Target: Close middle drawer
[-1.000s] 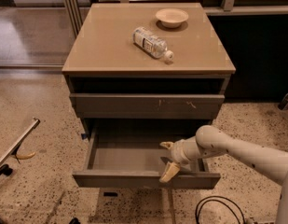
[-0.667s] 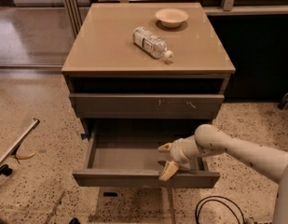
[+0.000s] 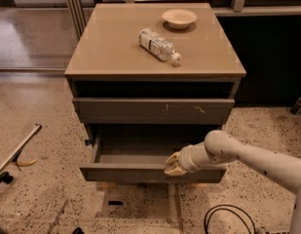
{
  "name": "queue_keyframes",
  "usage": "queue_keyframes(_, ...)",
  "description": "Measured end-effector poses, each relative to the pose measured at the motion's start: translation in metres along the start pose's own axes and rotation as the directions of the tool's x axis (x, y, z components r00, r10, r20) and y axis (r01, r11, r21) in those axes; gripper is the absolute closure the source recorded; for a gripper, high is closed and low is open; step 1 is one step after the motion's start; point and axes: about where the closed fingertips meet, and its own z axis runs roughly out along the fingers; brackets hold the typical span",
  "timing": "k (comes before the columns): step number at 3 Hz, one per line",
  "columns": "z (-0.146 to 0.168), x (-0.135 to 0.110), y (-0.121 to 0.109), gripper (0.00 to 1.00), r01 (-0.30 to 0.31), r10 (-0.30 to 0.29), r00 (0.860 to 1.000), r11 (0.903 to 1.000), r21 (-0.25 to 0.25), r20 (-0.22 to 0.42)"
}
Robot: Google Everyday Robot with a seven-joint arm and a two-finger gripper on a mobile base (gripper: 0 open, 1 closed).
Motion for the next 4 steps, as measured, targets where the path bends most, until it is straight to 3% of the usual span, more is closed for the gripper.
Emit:
queue_keyframes(1,-0.004,-0.007,-0.012,0.68,0.017,-0.017,1.000,0.9987,0.049,0.010)
queue_keyframes(2,-0.007,-0.010,-0.014,0.44,0.028,-0.029,0.999,0.9970,0.073,0.018)
queue_keyframes(3,-0.018,-0.024,-0.027,0.21,0.039,-0.046,0.998,0.9870,0.156,0.039)
queue_keyframes(4,-0.033,-0.038,-0.039,0.01,0.051,-0.067,0.996,0.9702,0.237,0.060)
